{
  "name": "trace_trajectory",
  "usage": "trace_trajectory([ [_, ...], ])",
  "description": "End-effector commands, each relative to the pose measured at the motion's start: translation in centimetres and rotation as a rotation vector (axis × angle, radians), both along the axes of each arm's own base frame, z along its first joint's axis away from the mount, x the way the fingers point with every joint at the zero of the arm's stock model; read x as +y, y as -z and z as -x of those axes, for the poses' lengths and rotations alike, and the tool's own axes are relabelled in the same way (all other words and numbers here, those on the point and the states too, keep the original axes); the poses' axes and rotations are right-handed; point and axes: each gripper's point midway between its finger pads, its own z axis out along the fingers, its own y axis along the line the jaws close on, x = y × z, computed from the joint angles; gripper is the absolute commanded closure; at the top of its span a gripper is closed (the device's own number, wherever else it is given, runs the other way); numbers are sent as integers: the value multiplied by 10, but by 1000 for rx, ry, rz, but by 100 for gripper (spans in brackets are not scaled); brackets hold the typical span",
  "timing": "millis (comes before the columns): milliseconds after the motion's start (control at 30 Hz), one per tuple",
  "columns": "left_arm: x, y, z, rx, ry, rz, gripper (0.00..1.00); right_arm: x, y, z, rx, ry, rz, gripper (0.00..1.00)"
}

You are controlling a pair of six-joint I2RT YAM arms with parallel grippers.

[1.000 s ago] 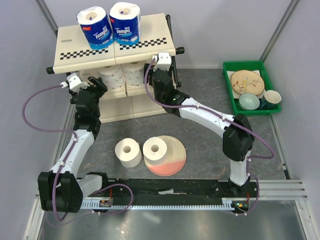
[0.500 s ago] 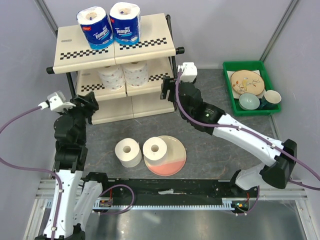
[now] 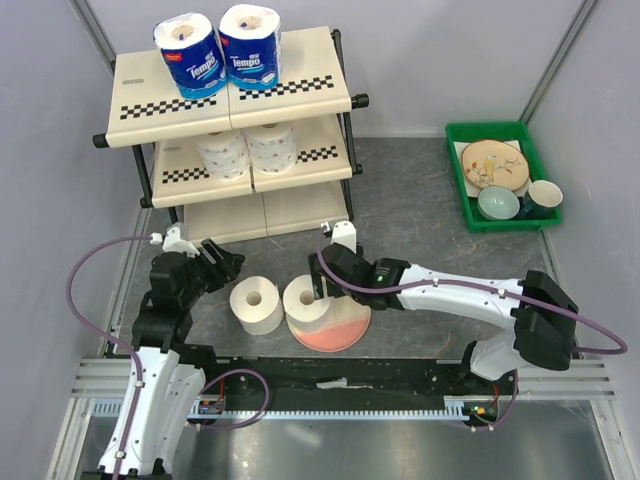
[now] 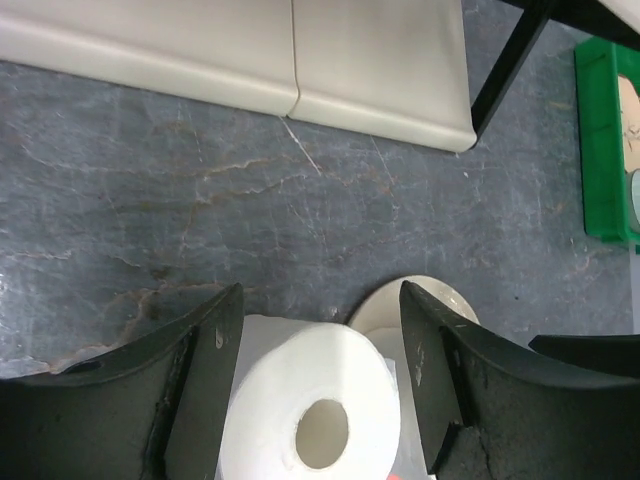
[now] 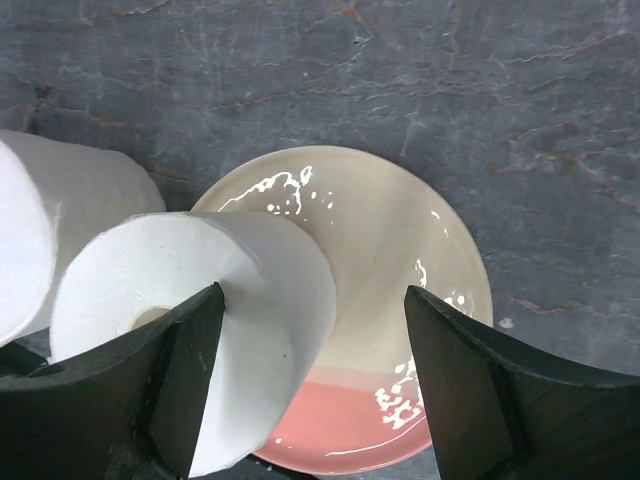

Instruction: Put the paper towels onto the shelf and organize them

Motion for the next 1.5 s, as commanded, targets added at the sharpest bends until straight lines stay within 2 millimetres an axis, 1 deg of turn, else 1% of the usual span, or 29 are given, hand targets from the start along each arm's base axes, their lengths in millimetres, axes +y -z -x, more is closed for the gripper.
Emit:
trace_trajectory([
  [0,-13,-3,5,-2,33,76,29,22,7,20,69,-20,-64,18],
  [133,-15,-2,7,11,36,74,29,27,12,25,82,-33,-56,18],
  [233,-22,-1,9,49,75,75,29,29,13,28,88,-39,-56,18],
  [333,-28,-13,11,42,105,63,27,29,8,31,77,-37,-69,18],
  [367,-28,-22,13,31,113,52,27,27,3,30,59,-29,-75,18],
  [433,-26,-32,15,18,118,33,26,25,-2,31,42,-22,-84,18],
  [467,-24,-42,18,4,129,7,26,23,-11,29,23,-14,-98,18],
  [500,-21,-46,19,8,124,-13,25,22,-14,30,18,-15,-105,18],
  [533,-19,-51,20,2,127,-29,25,20,-22,30,7,-13,-122,18],
  [567,-17,-61,24,-9,140,-62,25,18,-26,29,1,-12,-127,18],
  [600,-16,-64,26,-10,148,-79,24,17,-28,30,-3,-15,-129,18],
  [633,-15,-72,26,-16,154,-95,23,15,-33,30,-8,-14,-138,18],
  [667,-16,-73,28,-9,175,-108,23,14,-35,32,-6,-19,-136,18],
  [700,-24,-73,33,5,230,-99,23,14,-36,33,-1,-25,-137,18],
  [733,-27,-77,33,17,253,-97,18,14,-39,35,-3,-31,-141,18],
  [767,-29,-77,33,28,279,-105,16,13,-39,36,-2,-35,-135,18],
  [800,-35,-76,37,43,321,-97,7,14,-39,38,1,-38,-133,18],
  [833,-36,-79,38,47,338,-104,5,14,-39,39,2,-40,-134,18],
  [900,-33,-72,37,96,355,-147,0,15,-40,41,3,-46,-134,18],
  [1000,-20,-70,38,123,293,-183,1,16,-38,42,6,-49,-132,18],
  [1067,-17,-67,36,120,224,-141,1,17,-35,43,10,-49,-123,18],
  [1100,-11,-68,37,100,167,-130,0,17,-35,43,12,-47,-124,18],
  [1133,-11,-59,39,116,147,-109,0,17,-33,43,14,-45,-120,18],
  [1200,-13,-51,37,134,105,-50,1,17,-31,45,16,-47,-119,18],
  [1233,-13,-41,37,169,96,-38,0,17,-31,45,17,-44,-123,18],
  [1267,-14,-36,39,199,98,-33,0,17,-31,45,17,-44,-123,18],
  [1333,-13,-30,40,243,85,-36,1,17,-31,46,17,-44,-126,18],
  [1367,-9,-26,44,269,65,-43,0,16,-32,45,15,-43,-128,18],
  [1467,5,-30,47,257,-13,-72,1,15,-31,45,12,-40,-127,17],
])
